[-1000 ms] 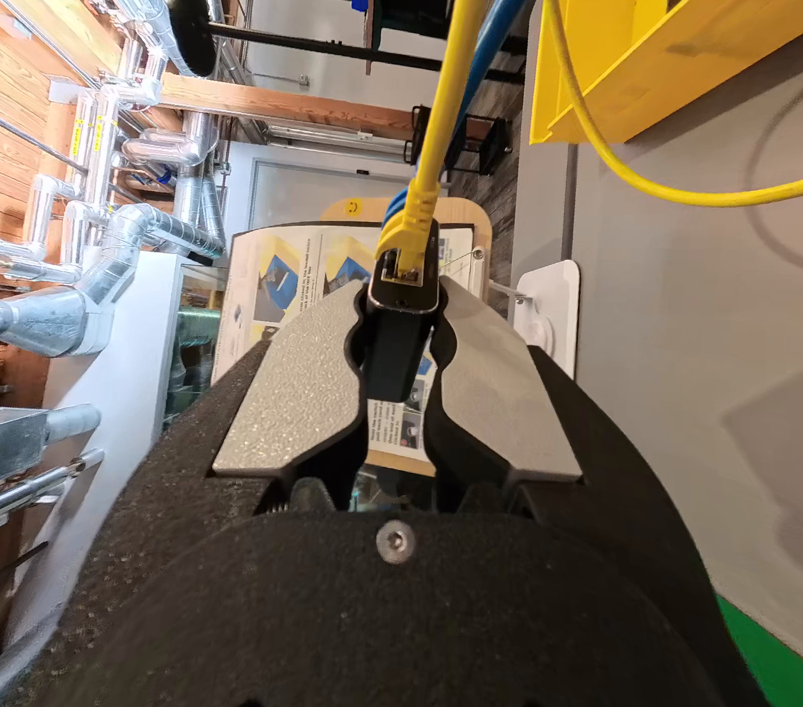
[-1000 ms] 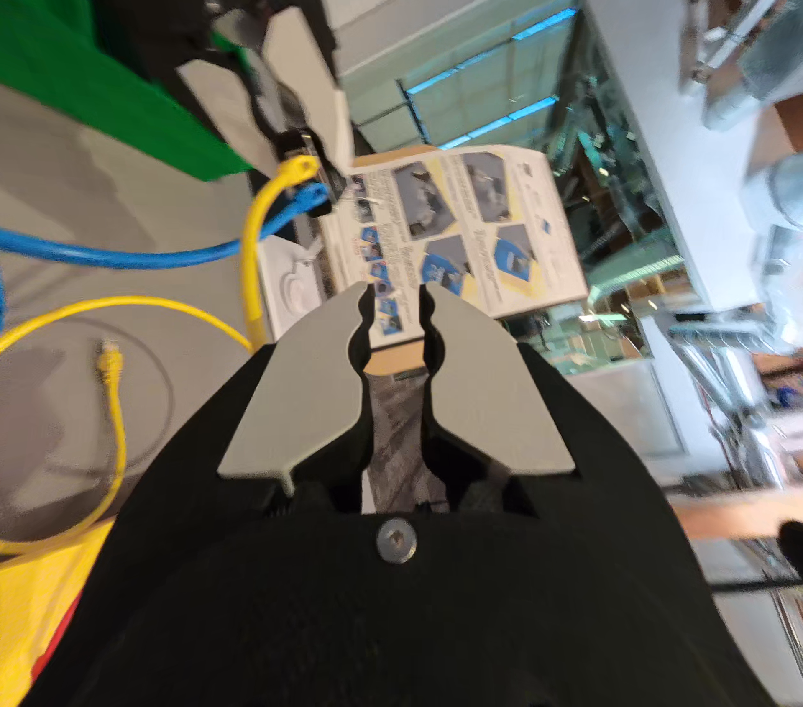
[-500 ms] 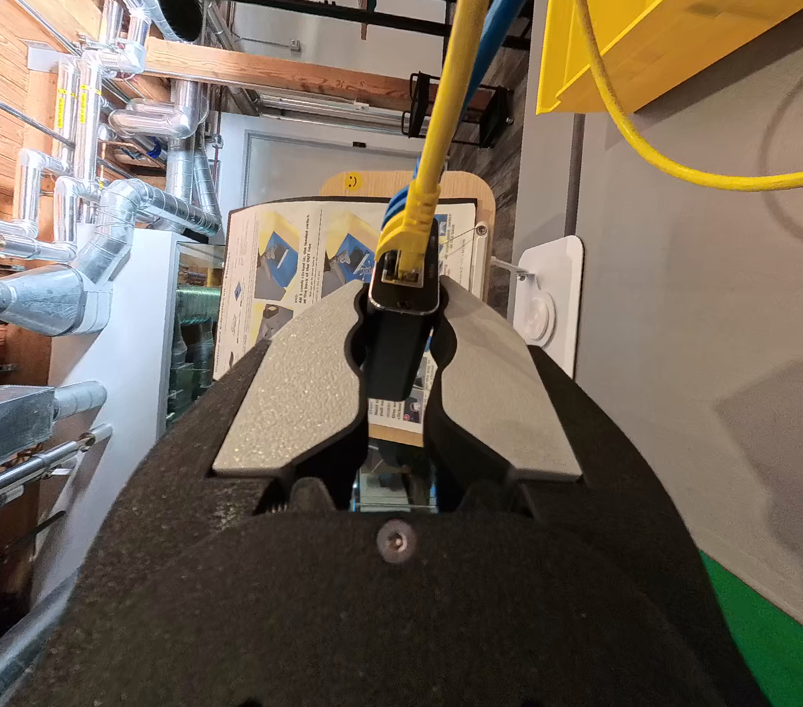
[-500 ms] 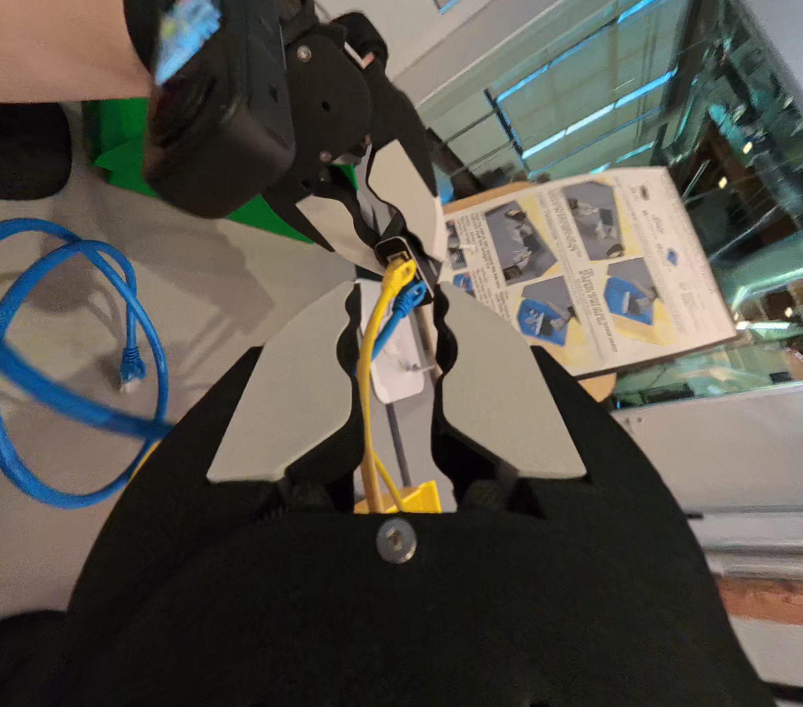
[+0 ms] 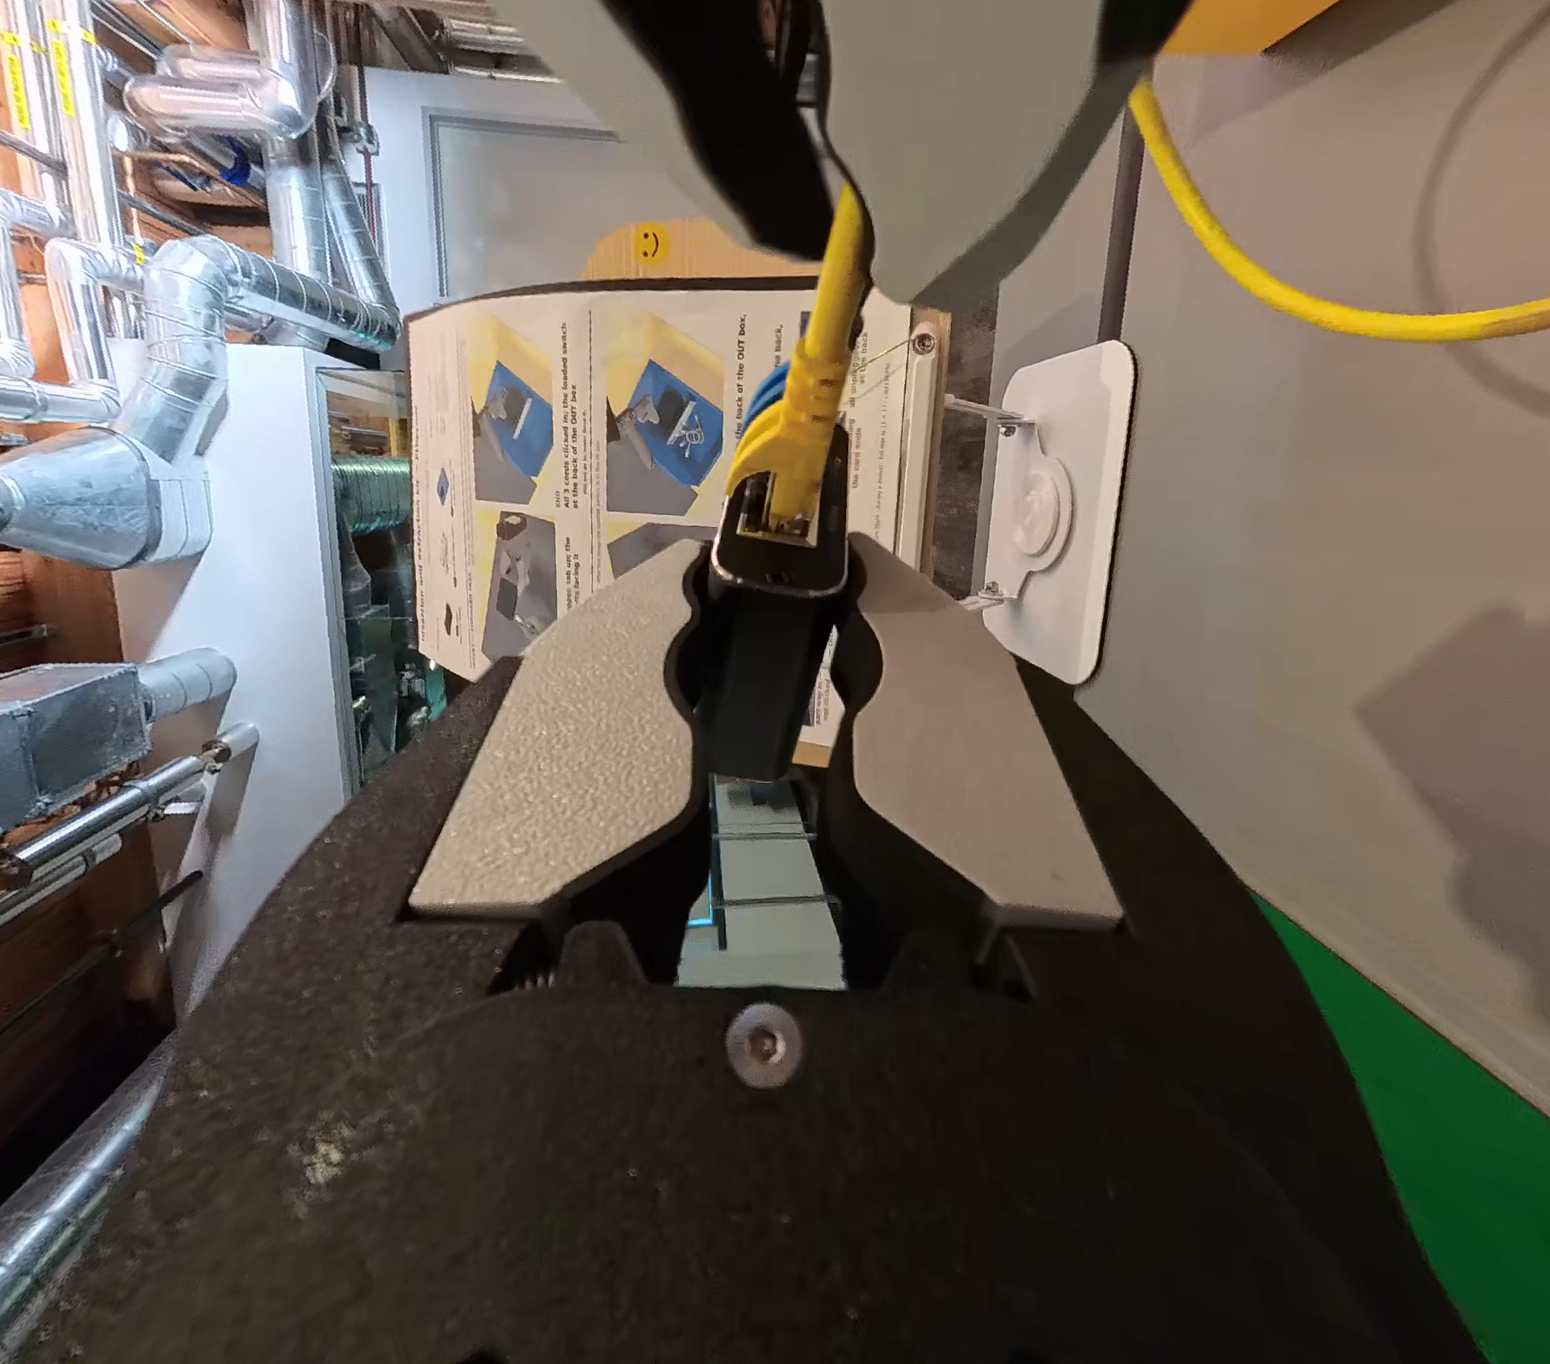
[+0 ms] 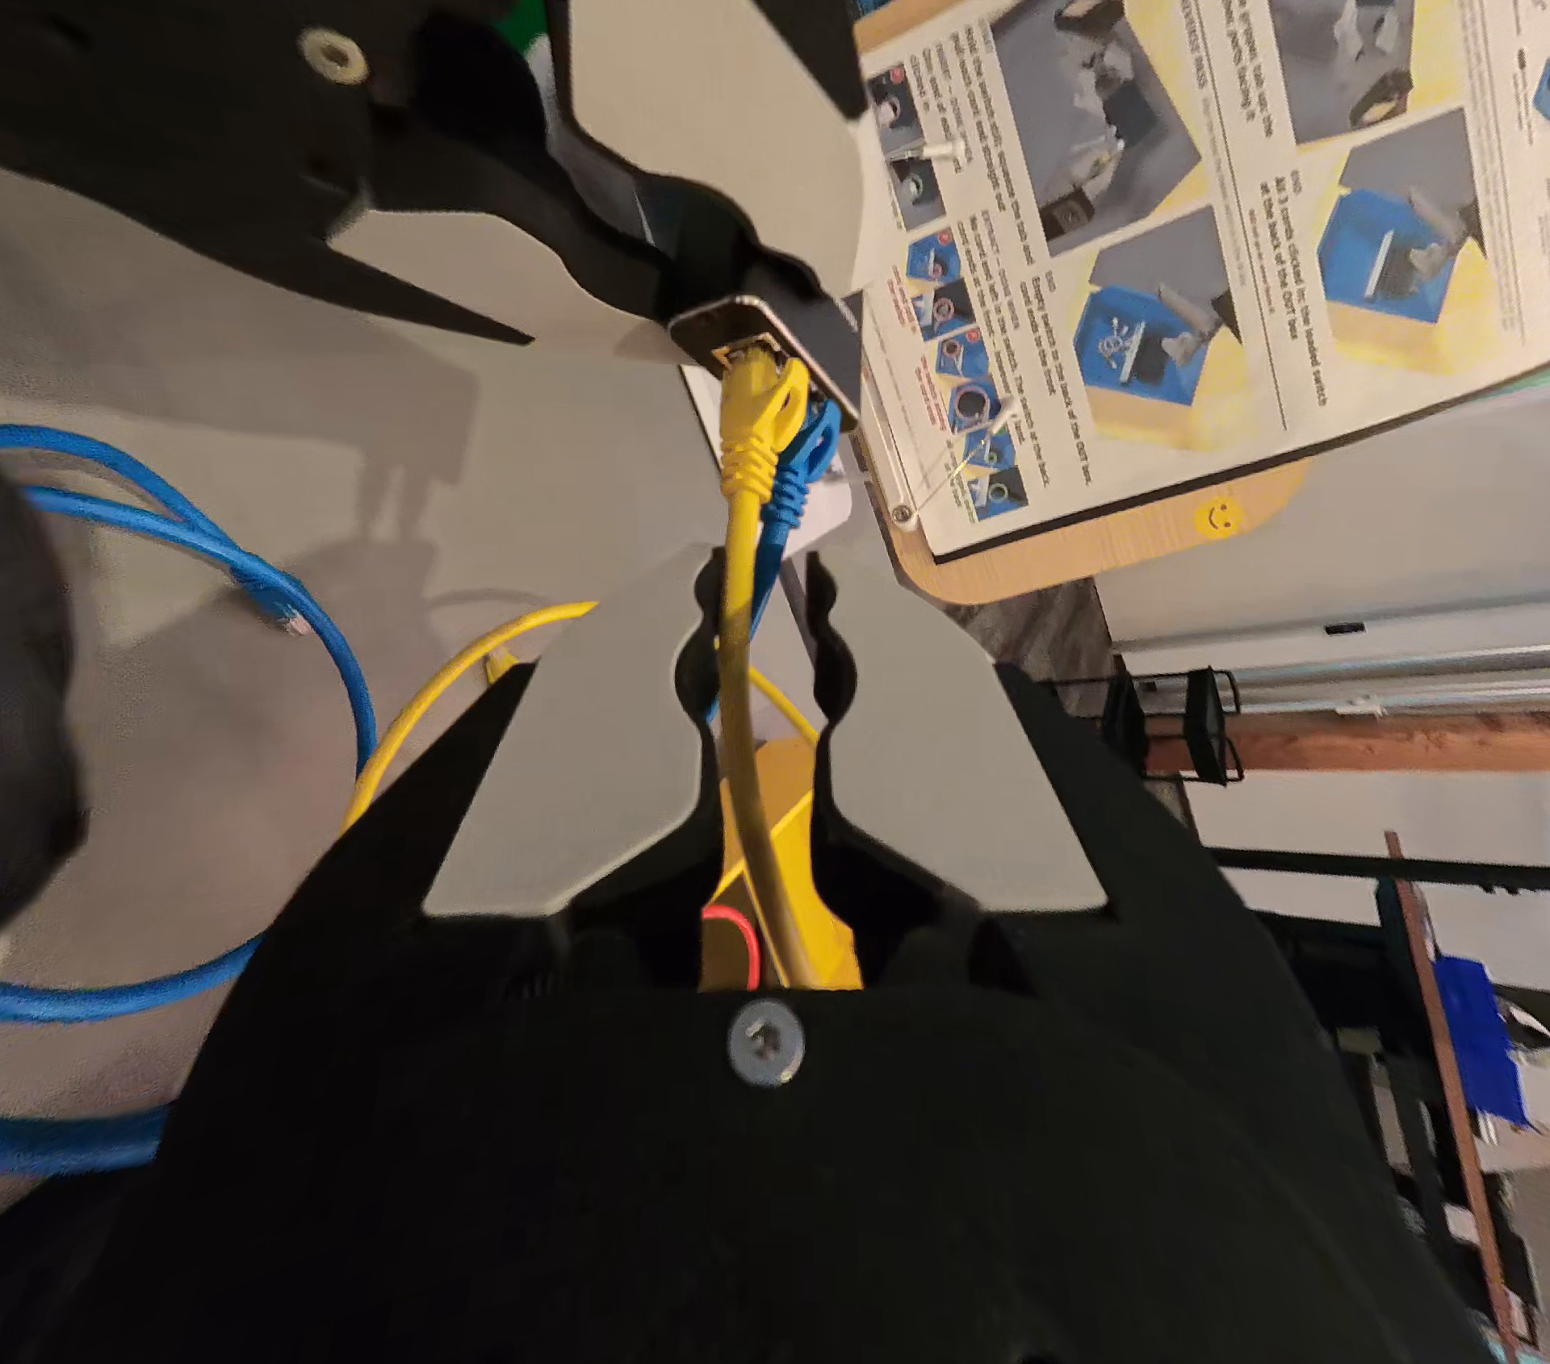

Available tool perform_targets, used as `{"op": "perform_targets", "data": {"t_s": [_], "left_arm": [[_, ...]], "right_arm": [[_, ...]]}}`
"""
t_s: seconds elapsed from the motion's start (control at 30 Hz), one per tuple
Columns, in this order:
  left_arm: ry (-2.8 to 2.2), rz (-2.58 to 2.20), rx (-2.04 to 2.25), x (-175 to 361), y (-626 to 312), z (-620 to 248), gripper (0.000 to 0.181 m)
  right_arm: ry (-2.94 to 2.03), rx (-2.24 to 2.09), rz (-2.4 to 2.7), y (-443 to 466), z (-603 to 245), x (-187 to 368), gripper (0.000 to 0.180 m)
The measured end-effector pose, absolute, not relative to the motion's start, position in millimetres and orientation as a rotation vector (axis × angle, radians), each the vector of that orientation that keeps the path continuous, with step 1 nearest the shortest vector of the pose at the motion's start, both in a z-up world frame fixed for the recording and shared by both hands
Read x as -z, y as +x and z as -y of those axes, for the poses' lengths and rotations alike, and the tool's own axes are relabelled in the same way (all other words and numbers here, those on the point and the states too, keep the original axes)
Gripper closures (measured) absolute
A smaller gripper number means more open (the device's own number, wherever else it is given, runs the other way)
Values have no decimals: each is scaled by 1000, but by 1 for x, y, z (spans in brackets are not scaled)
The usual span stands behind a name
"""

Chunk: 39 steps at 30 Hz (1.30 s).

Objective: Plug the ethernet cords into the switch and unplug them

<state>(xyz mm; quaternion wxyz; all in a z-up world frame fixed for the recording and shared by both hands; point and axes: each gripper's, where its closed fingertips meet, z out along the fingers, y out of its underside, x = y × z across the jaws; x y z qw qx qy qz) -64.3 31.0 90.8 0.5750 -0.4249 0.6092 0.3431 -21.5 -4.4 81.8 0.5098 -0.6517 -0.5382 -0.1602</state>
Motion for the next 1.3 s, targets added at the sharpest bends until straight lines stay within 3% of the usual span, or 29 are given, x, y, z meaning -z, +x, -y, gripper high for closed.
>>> {"op": "perform_targets", "data": {"t_s": [0.03, 0.67, 0.77, 1.3], "left_arm": [[-1009, -1425, -806, -91, -65, -31, 155], [-655, -1357, -463, -110, -50, -15, 143], [-601, -1403, -504, -97, -49, -18, 153], [-603, -1417, -477, -89, -38, -15, 154]], "right_arm": [[-1577, 409, 1300, -20, 2, -79, 165], [-1457, 518, 1344, -6, 11, -98, 172], [-1428, 562, 1399, -7, 14, -94, 172], [-1481, 570, 1452, 1, 20, -84, 171]]}}
